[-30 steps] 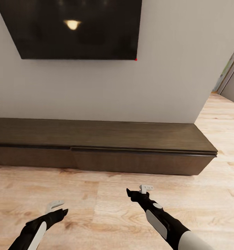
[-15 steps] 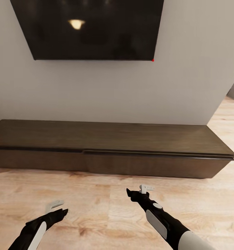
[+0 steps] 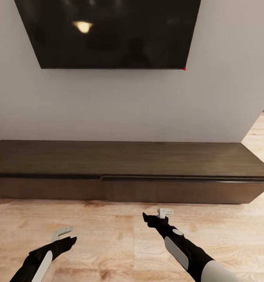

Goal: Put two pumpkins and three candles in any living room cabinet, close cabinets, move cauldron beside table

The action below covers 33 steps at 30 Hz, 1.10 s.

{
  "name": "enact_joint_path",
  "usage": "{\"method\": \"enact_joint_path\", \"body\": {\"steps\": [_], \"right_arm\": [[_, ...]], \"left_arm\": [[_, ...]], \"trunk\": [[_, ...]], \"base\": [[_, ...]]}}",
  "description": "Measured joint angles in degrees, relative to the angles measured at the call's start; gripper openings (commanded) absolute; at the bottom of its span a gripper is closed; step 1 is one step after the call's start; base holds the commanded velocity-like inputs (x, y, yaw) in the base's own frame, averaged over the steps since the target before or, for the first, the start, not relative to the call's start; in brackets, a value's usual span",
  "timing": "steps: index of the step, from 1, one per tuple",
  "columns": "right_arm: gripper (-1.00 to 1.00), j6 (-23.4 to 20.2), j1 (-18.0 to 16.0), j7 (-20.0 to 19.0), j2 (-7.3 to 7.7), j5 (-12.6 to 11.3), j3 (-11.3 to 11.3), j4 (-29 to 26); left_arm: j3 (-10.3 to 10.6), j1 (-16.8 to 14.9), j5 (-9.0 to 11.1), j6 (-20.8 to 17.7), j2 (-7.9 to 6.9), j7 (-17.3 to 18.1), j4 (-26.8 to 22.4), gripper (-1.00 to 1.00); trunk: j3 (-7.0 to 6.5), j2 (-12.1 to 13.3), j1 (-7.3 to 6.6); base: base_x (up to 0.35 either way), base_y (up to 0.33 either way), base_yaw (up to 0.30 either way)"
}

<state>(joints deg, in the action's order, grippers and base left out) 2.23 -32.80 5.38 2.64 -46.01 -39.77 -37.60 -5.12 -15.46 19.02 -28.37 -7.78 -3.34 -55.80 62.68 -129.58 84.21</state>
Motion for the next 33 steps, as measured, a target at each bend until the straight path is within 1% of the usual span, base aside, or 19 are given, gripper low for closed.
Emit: {"method": "enact_joint_path", "body": {"steps": [4,10,14,20,29,33], "right_arm": [[1.0,0.0,0.0,0.0,0.0,0.0,0.0,0.0],[1.0,0.0,0.0,0.0,0.0,0.0,0.0,0.0],[1.0,0.0,0.0,0.0,0.0,0.0,0.0,0.0],[1.0,0.0,0.0,0.0,0.0,0.0,0.0,0.0],[1.0,0.0,0.0,0.0,0.01,0.0,0.0,0.0],[1.0,0.4,0.6,0.0,0.19,0.3,0.0,-1.4]], "left_arm": [[0.0,0.0,0.0,0.0,0.0,0.0,0.1,1.0],[0.0,0.0,0.0,0.0,0.01,0.0,0.1,1.0],[0.0,0.0,0.0,0.0,0.03,0.0,0.1,1.0],[0.0,0.0,0.1,-0.1,0.0,0.0,0.1,1.0],[0.1,0.0,0.2,0.0,0.05,0.0,0.2,1.0],[0.1,0.0,0.1,0.0,0.05,0.0,0.2,1.0]], "trunk": [[0.0,0.0,0.0],[0.0,0.0,0.0],[0.0,0.0,-0.02],[0.0,0.0,-0.01],[0.0,0.0,0.0],[0.0,0.0,0.0]], "base": [[0.032,0.121,-0.008],[0.034,0.254,-0.001],[0.164,0.27,0.0],[0.16,0.177,0.0],[0.01,0.014,0.0],[0.0,0.02,0.0]]}}
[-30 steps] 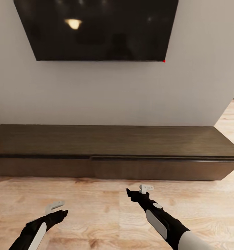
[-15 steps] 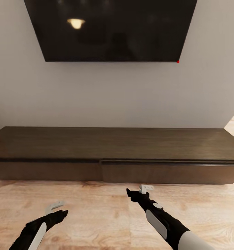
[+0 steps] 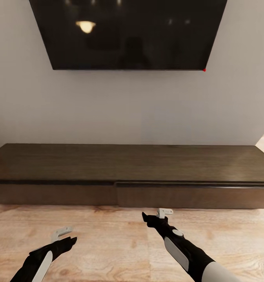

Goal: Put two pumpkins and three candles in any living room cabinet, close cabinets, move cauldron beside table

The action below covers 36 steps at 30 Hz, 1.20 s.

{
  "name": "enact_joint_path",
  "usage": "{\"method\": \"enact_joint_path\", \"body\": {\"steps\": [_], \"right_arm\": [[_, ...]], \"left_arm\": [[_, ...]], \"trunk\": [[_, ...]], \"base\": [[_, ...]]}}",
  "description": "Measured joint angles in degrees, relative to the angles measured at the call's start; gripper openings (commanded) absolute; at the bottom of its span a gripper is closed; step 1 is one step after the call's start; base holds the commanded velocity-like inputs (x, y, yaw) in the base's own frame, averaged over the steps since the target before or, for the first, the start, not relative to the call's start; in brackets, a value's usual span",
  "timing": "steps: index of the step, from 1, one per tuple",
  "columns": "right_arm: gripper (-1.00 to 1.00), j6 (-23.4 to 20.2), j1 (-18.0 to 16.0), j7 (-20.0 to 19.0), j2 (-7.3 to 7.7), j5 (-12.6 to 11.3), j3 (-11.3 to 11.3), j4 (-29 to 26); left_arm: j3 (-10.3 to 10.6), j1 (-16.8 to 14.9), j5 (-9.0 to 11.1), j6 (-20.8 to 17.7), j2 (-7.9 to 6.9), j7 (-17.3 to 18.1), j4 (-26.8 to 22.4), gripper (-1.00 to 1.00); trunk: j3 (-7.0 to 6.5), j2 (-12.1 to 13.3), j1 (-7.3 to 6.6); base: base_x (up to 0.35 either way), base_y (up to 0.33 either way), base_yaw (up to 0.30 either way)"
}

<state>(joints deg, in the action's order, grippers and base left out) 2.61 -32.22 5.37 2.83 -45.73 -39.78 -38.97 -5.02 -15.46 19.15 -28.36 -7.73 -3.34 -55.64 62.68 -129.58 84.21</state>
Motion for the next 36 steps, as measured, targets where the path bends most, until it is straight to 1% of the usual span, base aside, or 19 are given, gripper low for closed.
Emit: {"method": "enact_joint_path", "body": {"steps": [3,4,5,6,7,9,10,12,13,14,15,17,18,20,22,25,28,32,36], "right_arm": [[1.0,0.0,1.5,-0.1,0.66,0.0,-0.1,-5.2],[1.0,-0.1,2.8,-0.1,1.47,0.0,-0.1,-9.2],[1.0,-0.2,4.5,0.0,2.92,0.0,-0.2,-14.4],[1.0,-0.3,5.5,0.0,3.98,-0.1,-0.2,-17.4],[1.0,-0.3,7.2,0.2,6.41,-0.3,-0.3,-23.4],[1.0,-0.4,9.9,0.4,12.04,-1.0,-0.3,-34.6],[1.0,-0.4,10.4,0.4,13.51,-1.3,-0.3,-37.0],[1.0,-0.4,11.4,0.4,18.17,-3.3,-0.3,-43.9],[1.0,-0.3,11.6,0.2,19.77,-4.6,-0.2,-46.0],[1.0,-0.3,11.8,-0.3,20.82,-5.8,-0.1,-47.3],[1.0,-0.3,11.9,-0.8,21.21,-6.4,0.0,-47.8],[1.0,-0.4,12.0,-3.9,22.13,-8.1,0.2,-49.0],[1.0,-0.4,12.0,-5.0,22.26,-8.5,0.3,-49.1],[1.0,-0.7,12.0,-9.6,22.82,-11.2,2.0,-49.5],[1.0,-1.7,12.0,-13.9,23.23,-15.0,5.0,-49.2],[1.0,-3.5,12.0,-17.7,23.47,-18.0,7.9,-48.3],[1.0,-4.3,12.0,-20.3,23.55,-19.1,9.4,-47.3],[1.0,-4.7,12.1,-23.5,23.57,-19.7,10.4,-46.7],[1.0,-4.9,12.1,-28.4,24.13,-20.2,10.8,-46.2]], "left_arm": [[0.0,0.0,-0.1,0.0,0.0,0.0,0.0,1.0],[0.0,0.0,-0.1,0.0,0.0,0.0,0.0,1.0],[0.0,0.0,-0.1,0.0,0.0,0.1,0.0,1.0],[0.0,0.0,-0.1,0.0,0.0,0.1,0.0,1.0],[0.0,0.0,-0.1,0.0,0.0,0.1,-0.1,1.0],[0.0,0.0,-0.1,-0.1,-0.02,0.1,-0.4,1.0],[0.0,-0.1,-0.1,-0.1,-0.05,0.1,-0.5,1.0],[0.0,-0.3,-0.1,-0.5,-0.21,0.4,-1.6,1.0],[0.0,-0.4,-0.1,-0.7,-0.36,0.9,-2.8,1.0],[0.0,-0.5,-0.1,-1.1,-0.84,1.5,-4.3,1.0],[0.1,-0.5,0.0,-1.5,-1.25,1.9,-5.1,1.0],[0.1,-0.6,0.4,-4.2,-3.37,4.3,-8.0,1.0],[0.1,-0.7,0.5,-5.1,-3.93,5.3,-8.7,1.0],[0.1,-0.8,0.9,-7.5,-5.81,11.1,-10.3,1.0],[-0.2,-0.9,1.2,-8.6,-7.11,17.3,-11.0,1.0],[-0.8,-1.0,1.2,-9.0,-7.78,21.3,-11.2,1.0],[-1.2,-1.0,1.3,-9.1,-8.0,22.8,-11.0,1.0],[-2.1,-1.0,1.4,-9.1,-8.02,23.4,-10.8,1.0],[-3.6,-1.0,1.5,-8.8,-7.82,23.5,-9.9,1.0]], "trunk": [[0.0,0.0,0.0],[0.0,0.0,0.0],[0.0,0.0,0.0],[0.0,0.0,0.0],[0.0,0.0,0.0],[0.0,0.0,0.0],[0.0,0.0,0.0],[0.0,0.0,0.0],[0.0,0.0,0.0],[0.0,0.0,0.0],[0.0,0.0,0.0],[0.0,0.0,0.0],[0.0,0.0,0.0],[0.0,0.0,0.0],[0.0,0.0,0.0],[0.0,0.0,0.0],[0.0,0.0,0.0],[0.0,0.0,0.0],[-0.09,0.0,0.0]], "base": [[0.0,0.005,0.0],[0.0,0.002,0.0],[0.0,0.002,0.0],[0.0,0.001,0.0],[0.0,0.0,0.0],[0.0,0.0,0.0],[0.0,0.0,0.0],[0.0,0.0,0.0],[0.0,0.0,0.0],[0.0,0.0,0.0],[0.0,0.0,0.0],[0.0,0.0,0.0],[0.0,0.0,0.0],[0.0,0.0,0.0],[0.0,0.0,0.0],[0.0,0.0,0.0],[0.0,0.0,0.0],[0.0,0.0,-0.003],[0.0,0.0,-0.116]]}}
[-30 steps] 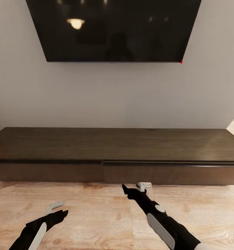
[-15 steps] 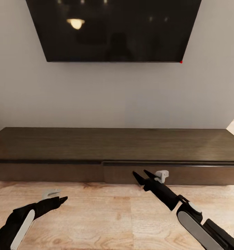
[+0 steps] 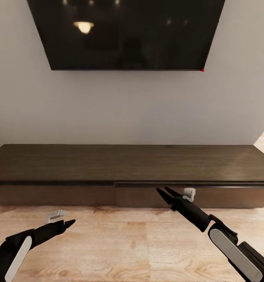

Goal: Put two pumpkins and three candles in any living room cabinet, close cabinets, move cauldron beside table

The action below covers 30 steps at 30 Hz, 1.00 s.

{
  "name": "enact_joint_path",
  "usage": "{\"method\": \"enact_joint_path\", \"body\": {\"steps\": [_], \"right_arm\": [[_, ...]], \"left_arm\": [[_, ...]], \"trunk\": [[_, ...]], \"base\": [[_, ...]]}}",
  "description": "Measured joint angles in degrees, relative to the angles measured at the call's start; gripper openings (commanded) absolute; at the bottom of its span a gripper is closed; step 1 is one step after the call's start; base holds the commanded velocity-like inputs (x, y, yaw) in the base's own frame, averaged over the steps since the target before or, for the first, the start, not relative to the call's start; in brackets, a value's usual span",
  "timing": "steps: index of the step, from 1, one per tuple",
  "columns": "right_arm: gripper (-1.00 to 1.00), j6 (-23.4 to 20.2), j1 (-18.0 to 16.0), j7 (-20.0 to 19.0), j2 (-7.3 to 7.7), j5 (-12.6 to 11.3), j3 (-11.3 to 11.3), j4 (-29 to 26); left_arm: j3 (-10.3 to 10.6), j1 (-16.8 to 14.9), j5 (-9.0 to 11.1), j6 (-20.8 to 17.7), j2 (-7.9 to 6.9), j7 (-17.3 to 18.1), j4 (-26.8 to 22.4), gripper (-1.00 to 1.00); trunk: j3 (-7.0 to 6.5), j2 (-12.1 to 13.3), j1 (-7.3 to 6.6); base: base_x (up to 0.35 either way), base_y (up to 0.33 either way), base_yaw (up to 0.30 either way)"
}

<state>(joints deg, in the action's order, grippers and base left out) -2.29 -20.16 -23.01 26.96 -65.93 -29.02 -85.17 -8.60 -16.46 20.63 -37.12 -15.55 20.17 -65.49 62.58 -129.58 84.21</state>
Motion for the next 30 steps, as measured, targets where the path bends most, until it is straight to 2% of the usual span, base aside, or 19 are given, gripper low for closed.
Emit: {"method": "enact_joint_path", "body": {"steps": [8,20,22,24,25,27,29,30], "right_arm": [[1.0,0.0,0.0,-2.3,0.28,-0.5,0.2,2.0],[1.0,0.0,0.0,-3.8,0.31,-0.6,0.1,1.6],[1.0,-0.1,0.0,-7.9,0.46,-0.7,0.2,1.3],[1.0,-0.8,0.0,-15.6,1.0,-0.7,0.2,1.3],[1.0,-1.2,0.0,-17.9,1.17,-0.6,0.2,1.3],[1.0,-2.9,0.0,-27.5,2.07,-0.6,0.5,1.2],[1.0,-3.7,0.0,-31.6,2.5,-0.6,1.8,1.4],[1.0,-3.9,0.0,-32.6,2.6,-0.6,2.5,1.6]], "left_arm": [[-1.9,0.0,0.0,1.0,0.32,0.0,0.5,1.0],[-4.0,0.1,0.1,1.2,0.42,0.1,0.6,1.0],[-4.1,0.1,0.2,1.2,0.42,0.1,0.6,1.0],[-4.1,0.1,0.3,1.6,0.46,0.1,0.6,1.0],[-4.1,0.1,0.3,1.8,0.47,0.1,0.7,1.0],[-4.0,0.0,0.4,2.5,0.63,0.3,2.4,1.0],[-3.9,-0.3,1.4,2.8,0.98,0.3,4.8,1.0],[-3.9,-0.9,2.7,2.9,1.12,0.4,6.4,1.0]], "trunk": [[-0.41,0.0,-0.01],[-0.49,0.0,0.0],[-0.49,0.0,0.0],[-0.49,0.0,0.0],[-0.49,0.0,0.0],[-0.49,0.0,0.0],[-0.49,0.0,0.0],[-0.49,0.0,0.0]], "base": [[0.05,0.033,-0.193],[0.074,0.048,-0.019],[0.003,0.002,-0.001],[0.001,0.001,0.0],[0.0,0.0,0.0],[0.0,0.0,0.0],[0.0,0.0,0.0],[0.0,0.0,0.0]]}}
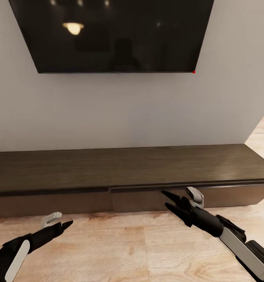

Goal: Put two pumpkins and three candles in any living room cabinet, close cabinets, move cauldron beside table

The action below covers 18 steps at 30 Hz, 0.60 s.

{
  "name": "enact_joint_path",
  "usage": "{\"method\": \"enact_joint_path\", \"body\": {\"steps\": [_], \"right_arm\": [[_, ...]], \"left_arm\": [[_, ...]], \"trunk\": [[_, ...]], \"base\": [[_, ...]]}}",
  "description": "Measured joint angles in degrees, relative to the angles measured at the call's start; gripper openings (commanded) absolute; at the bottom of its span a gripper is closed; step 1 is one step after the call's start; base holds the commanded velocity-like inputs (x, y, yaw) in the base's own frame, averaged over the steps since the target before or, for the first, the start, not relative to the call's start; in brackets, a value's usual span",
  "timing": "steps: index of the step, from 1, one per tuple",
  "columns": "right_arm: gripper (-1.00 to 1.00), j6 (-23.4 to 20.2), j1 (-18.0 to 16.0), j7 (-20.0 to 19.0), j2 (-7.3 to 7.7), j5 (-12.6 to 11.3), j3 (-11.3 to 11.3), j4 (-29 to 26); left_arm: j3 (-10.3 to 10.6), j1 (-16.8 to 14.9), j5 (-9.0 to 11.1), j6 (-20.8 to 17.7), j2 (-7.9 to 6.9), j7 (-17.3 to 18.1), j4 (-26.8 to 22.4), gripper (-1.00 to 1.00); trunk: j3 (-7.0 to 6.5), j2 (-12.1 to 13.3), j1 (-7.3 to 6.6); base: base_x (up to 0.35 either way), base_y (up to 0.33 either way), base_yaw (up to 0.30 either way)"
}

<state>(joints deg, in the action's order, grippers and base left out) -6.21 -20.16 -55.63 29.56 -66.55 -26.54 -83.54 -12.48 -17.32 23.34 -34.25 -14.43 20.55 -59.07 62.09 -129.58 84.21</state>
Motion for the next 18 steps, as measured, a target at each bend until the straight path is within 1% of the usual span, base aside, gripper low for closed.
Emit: {"method": "enact_joint_path", "body": {"steps": [2,4,5,7,8,9,10,11,12,13,14,15,16,17,18], "right_arm": [[1.0,-0.2,0.0,-1.2,0.09,0.0,0.8,0.3],[1.0,-0.3,0.0,-1.7,0.09,0.0,1.2,0.4],[1.0,-0.3,0.0,-1.8,0.09,0.0,1.2,0.5],[1.0,-0.3,0.0,-2.1,0.11,0.0,1.4,0.5],[1.0,-0.3,0.0,-2.3,0.1,0.2,1.4,0.5],[1.0,-0.3,0.0,-2.4,0.1,0.4,1.4,0.5],[1.0,-0.3,0.0,-2.4,0.1,0.6,1.4,0.5],[1.0,-0.3,0.0,-2.5,0.1,0.6,1.4,0.6],[1.0,-0.3,0.0,-2.5,0.08,0.6,1.4,0.6],[1.0,-0.2,0.0,-2.5,0.04,0.6,1.4,0.7],[1.0,-0.2,0.0,-2.5,0.04,0.6,1.4,0.7],[1.0,-0.2,0.0,-2.5,0.03,0.6,1.4,0.7],[1.0,-0.2,0.0,-2.5,0.02,0.6,1.4,0.7],[1.0,-0.2,0.0,-2.4,0.01,0.6,1.4,0.7],[1.0,-0.2,0.0,-2.4,0.01,0.6,1.4,0.7]], "left_arm": [[0.2,-1.1,3.9,0.1,0.06,0.2,3.5,1.0],[0.3,-1.8,7.9,0.2,-0.15,0.3,5.9,1.0],[0.4,-1.9,8.8,0.2,-0.2,0.3,6.3,1.0],[0.4,-2.5,11.2,0.1,-0.39,0.4,7.3,1.0],[0.4,-3.8,12.1,-0.2,-0.5,0.5,8.5,1.0],[0.3,-4.8,12.5,-0.3,-0.54,1.0,10.0,1.0],[0.3,-5.8,12.9,-0.4,-0.61,2.5,12.6,1.0],[0.3,-7.0,13.3,-0.5,-0.81,4.8,15.6,1.0],[0.3,-8.3,13.7,-0.5,-1.14,7.5,18.9,1.0],[0.3,-9.8,14.1,-0.5,-1.75,11.5,23.5,1.0],[0.2,-10.2,14.3,-0.5,-1.98,12.8,25.0,1.0],[0.0,-10.7,14.6,-0.4,-2.37,15.0,27.3,1.0],[-0.5,-11.0,15.4,-0.4,-2.63,16.4,29.0,1.0],[-1.2,-11.2,16.3,-0.3,-2.79,17.2,30.2,1.0],[-2.7,-11.4,17.7,-0.3,-2.9,17.1,31.2,1.0]], "trunk": [[0.0,0.0,0.0],[0.0,0.0,0.0],[0.0,0.0,0.0],[0.0,0.0,0.0],[0.0,0.0,0.0],[0.0,0.0,0.0],[0.0,0.0,0.0],[0.0,0.0,0.0],[0.0,0.0,0.0],[0.0,0.0,0.0],[0.0,0.0,0.0],[0.0,0.0,0.0],[0.0,0.0,0.0],[0.0,0.0,0.0],[0.0,0.0,0.0]], "base": [[0.0,0.0,0.0],[0.0,0.0,0.0],[0.0,0.0,0.0],[0.0,0.0,0.0],[0.0,0.0,0.0],[0.0,0.0,0.0],[0.0,0.0,0.0],[0.0,0.0,0.0],[0.0,0.0,0.0],[0.0,0.0,0.0],[0.0,0.0,0.0],[0.0,0.0,0.0],[0.0,0.0,0.0],[0.0,0.0,0.0],[0.0,0.0,0.0]]}}
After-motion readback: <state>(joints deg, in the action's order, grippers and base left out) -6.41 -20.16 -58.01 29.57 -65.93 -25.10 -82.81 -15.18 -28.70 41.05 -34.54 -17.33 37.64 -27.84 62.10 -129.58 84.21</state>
